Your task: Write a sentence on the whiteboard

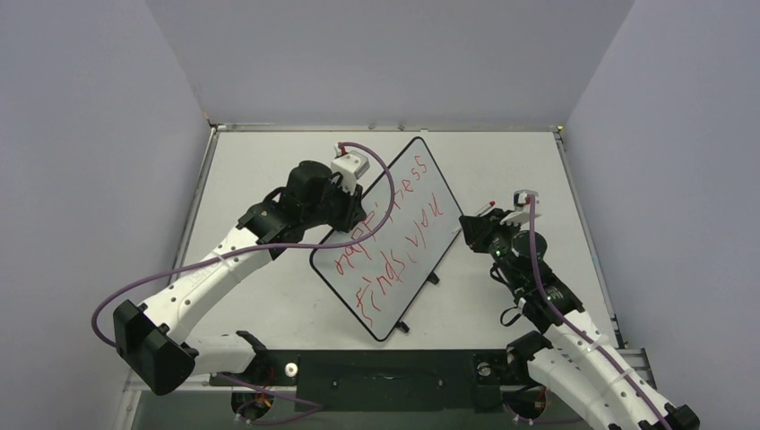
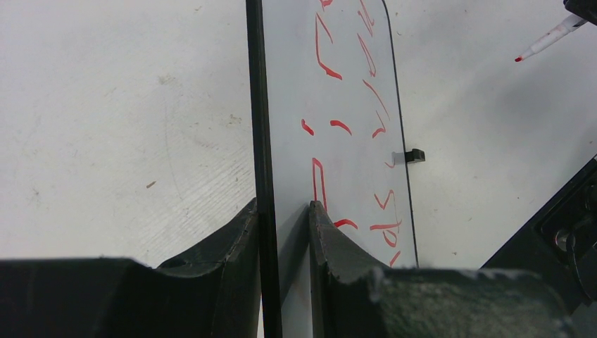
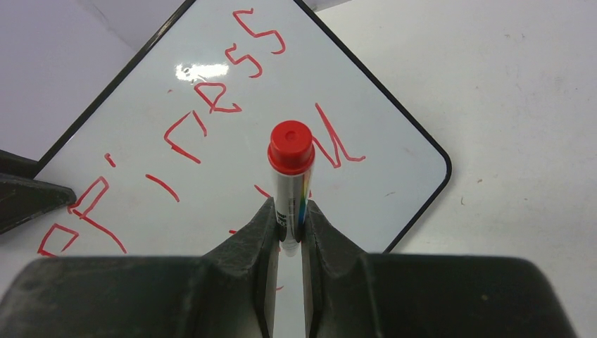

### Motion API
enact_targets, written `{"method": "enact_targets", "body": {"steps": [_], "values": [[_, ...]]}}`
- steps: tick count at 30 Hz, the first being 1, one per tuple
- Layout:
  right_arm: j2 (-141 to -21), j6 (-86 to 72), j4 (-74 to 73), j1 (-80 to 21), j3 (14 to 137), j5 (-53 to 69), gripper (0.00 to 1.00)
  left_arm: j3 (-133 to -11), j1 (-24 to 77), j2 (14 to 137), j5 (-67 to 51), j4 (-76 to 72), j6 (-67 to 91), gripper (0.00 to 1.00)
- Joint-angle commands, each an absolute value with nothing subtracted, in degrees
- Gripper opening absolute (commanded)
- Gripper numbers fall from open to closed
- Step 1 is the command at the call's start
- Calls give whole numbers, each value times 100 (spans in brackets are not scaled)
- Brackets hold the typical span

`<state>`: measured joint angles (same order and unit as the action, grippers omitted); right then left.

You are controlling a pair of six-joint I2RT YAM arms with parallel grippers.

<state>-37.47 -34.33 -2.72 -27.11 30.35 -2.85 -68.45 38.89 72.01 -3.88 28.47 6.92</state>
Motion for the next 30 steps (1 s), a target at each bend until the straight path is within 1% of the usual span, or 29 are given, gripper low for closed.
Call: {"method": "enact_targets", "body": {"steps": [1,8,14,19,21,22,23,24,25,27,30], "values": [[-3662,-3527,-237,-2773,3020,-392,0,-6940,3836,7328,315,2952,129,20],[-3624,-3542,-239,-2776,3025,-355,0,-7082,3797,7674,264,3136,210,23],[-3594,-3517,-282,-2787,3007,-360,0,-7084,3793,7731,331,3187,204,35],[-3576,-3518,-288,-2786,2997,-374,0,-7068,3799,7671,448,3201,182,37],[-3570,-3505,-313,-2786,3015,-388,0,-7051,3805,7645,498,3225,180,33],[-3547,-3502,-323,-2786,3019,-392,0,-7047,3830,7644,526,3243,177,26],[-3540,-3500,-342,-2782,3029,-401,0,-7073,3862,7645,621,3298,165,22],[-3504,-3505,-351,-2785,3035,-407,0,-7091,3927,7651,675,3323,153,15],[-3484,-3502,-376,-2786,3046,-418,0,-7110,3968,7657,780,3364,133,12],[-3401,-3512,-412,-2786,3033,-448,0,-7171,4073,7681,930,3477,107,2],[-3244,-3523,-496,-2785,2994,-487,0,-7262,4230,7710,1154,3636,83,0]]}}
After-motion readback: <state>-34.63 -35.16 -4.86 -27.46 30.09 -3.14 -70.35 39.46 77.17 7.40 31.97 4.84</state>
